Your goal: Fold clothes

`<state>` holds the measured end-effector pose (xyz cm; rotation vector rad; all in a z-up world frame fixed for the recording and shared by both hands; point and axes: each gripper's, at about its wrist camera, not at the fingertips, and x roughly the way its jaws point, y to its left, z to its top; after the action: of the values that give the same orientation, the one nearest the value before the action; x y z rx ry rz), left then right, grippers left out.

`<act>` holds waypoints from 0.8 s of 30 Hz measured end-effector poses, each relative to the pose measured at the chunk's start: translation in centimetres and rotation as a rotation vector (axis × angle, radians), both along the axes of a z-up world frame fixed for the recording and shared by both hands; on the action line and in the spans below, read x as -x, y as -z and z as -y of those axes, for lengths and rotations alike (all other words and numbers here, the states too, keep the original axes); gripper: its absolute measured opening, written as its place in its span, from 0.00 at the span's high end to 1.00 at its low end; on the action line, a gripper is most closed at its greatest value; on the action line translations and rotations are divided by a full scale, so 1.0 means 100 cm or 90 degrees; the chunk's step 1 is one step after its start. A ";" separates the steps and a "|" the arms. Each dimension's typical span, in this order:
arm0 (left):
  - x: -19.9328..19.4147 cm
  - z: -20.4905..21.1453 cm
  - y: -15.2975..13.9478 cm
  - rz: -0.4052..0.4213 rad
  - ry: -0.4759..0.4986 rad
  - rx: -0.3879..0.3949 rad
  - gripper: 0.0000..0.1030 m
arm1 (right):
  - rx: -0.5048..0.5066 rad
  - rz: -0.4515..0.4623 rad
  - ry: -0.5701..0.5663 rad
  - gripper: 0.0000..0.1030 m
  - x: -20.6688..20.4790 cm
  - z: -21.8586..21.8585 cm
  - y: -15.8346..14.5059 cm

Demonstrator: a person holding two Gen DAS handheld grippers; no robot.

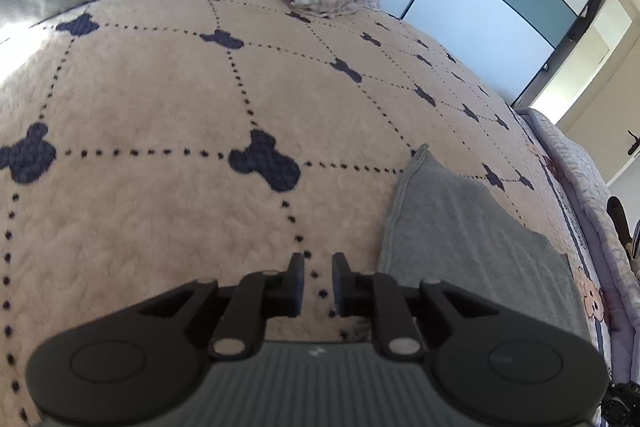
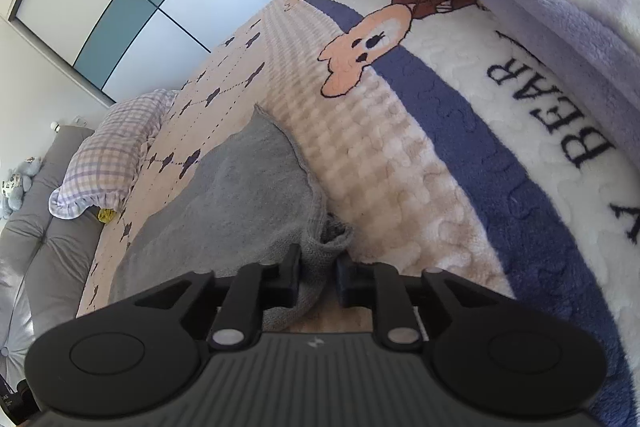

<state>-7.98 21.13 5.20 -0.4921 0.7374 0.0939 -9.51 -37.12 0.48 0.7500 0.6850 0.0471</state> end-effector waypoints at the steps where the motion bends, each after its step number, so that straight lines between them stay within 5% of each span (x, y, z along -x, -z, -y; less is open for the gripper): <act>1: 0.000 0.002 -0.006 0.005 0.000 -0.009 0.77 | -0.010 0.005 0.011 0.65 0.003 0.003 0.000; 5: -0.014 0.029 -0.022 0.021 0.058 -0.013 0.60 | -0.054 -0.001 0.032 0.59 0.010 0.010 0.007; 9: -0.034 0.098 -0.032 0.037 0.179 -0.049 0.50 | -0.060 -0.003 0.017 0.59 0.013 0.000 0.006; 13: -0.060 0.186 -0.022 0.022 0.287 -0.143 0.46 | -0.066 -0.005 0.002 0.59 0.016 -0.011 0.006; 16: -0.088 0.232 -0.009 -0.007 0.287 -0.205 0.43 | -0.055 -0.011 0.001 0.59 0.014 -0.017 0.003; 20: -0.116 0.268 0.013 -0.033 0.286 -0.299 0.27 | -0.038 -0.020 -0.009 0.59 0.011 -0.025 0.000; 24: -0.117 0.272 0.027 -0.019 0.266 -0.309 0.19 | -0.011 -0.027 -0.023 0.59 0.010 -0.030 0.002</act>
<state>3.67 -6.07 2.47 0.1303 0.8008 -0.1101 -10.52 -34.12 0.32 0.7566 0.7391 0.0696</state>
